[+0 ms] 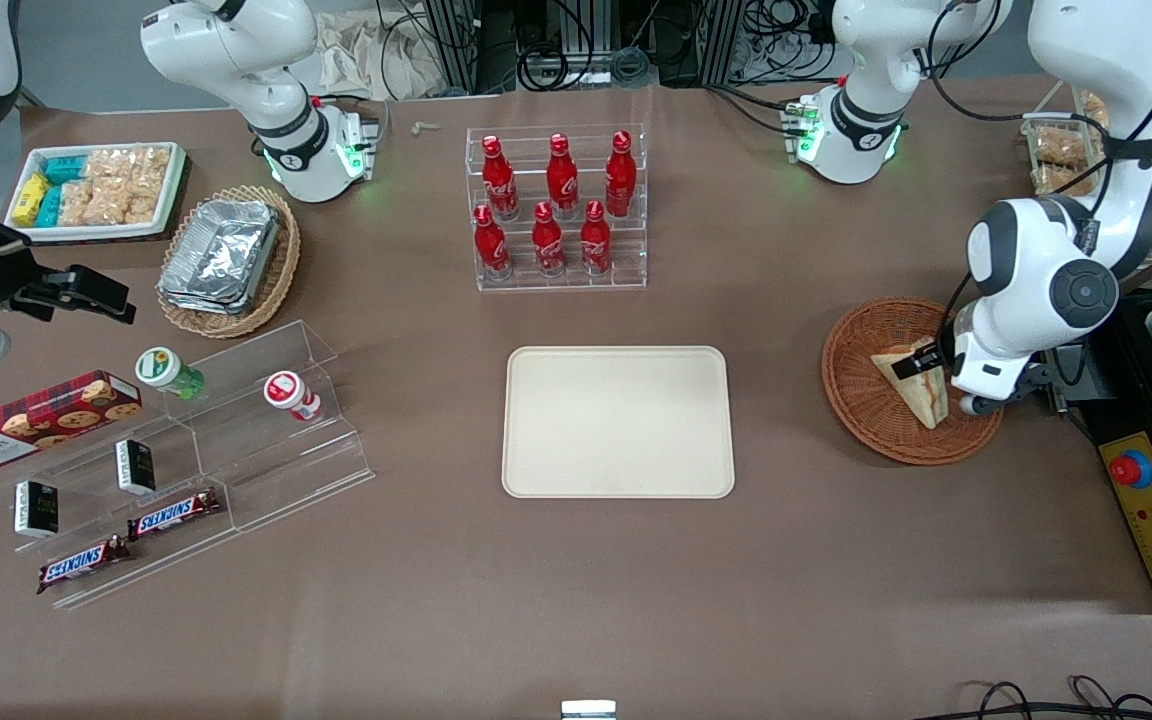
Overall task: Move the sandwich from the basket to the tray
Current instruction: 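Close the left gripper on the wrapped sandwich and lift it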
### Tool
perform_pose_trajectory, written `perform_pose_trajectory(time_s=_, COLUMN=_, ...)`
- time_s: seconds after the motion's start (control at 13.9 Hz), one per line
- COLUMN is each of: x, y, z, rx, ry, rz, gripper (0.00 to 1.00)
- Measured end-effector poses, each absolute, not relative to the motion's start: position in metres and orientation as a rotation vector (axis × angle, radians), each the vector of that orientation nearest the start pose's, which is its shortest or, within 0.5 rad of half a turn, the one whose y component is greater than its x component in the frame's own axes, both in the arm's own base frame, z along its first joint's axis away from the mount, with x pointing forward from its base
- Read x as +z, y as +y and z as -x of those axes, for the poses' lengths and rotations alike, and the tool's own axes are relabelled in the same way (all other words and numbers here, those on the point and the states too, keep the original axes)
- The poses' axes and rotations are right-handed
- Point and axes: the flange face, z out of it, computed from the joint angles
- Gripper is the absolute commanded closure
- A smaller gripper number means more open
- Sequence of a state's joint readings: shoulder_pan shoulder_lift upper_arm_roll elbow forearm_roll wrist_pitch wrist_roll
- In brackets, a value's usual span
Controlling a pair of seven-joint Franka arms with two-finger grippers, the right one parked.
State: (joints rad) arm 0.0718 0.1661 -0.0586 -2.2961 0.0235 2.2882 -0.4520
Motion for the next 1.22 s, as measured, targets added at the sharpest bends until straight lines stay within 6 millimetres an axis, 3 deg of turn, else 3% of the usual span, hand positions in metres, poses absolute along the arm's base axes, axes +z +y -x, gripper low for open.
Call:
perform_pose_trajectory(time_s=0.07, x=0.263, y=0.005, z=-0.507, rx=0.258, ry=-0.692, rz=3.008, gripper=0.33)
perform_pose_trajectory(time_s=0.14, x=0.263, y=0.004, z=-0.507, rx=0.255, ry=-0.695, rz=3.008, gripper=0.54)
perform_pose_trajectory(time_s=0.36, x=0.263, y=0.004, z=-0.507, rx=0.252, ry=-0.698, rz=3.008, gripper=0.92)
perform_pose_trajectory(time_s=0.5, x=0.265, y=0.002, z=-0.508, rx=0.248, ry=-0.697, rz=3.009, gripper=1.0)
perform_pose_trajectory(time_s=0.65, x=0.268, y=-0.003, z=-0.508, rx=0.241, ry=-0.69, rz=3.012, gripper=1.0)
perform_pose_trajectory(time_s=0.79, x=0.285, y=-0.005, z=-0.511, rx=0.233, ry=-0.684, rz=3.013, gripper=1.0)
perform_pose_trajectory(time_s=0.94, x=0.329, y=-0.005, z=-0.524, rx=0.27, ry=-0.684, rz=2.999, gripper=1.0)
perform_pose_trajectory(time_s=1.22, x=0.456, y=-0.007, z=-0.562, rx=0.253, ry=-0.644, rz=3.008, gripper=1.0)
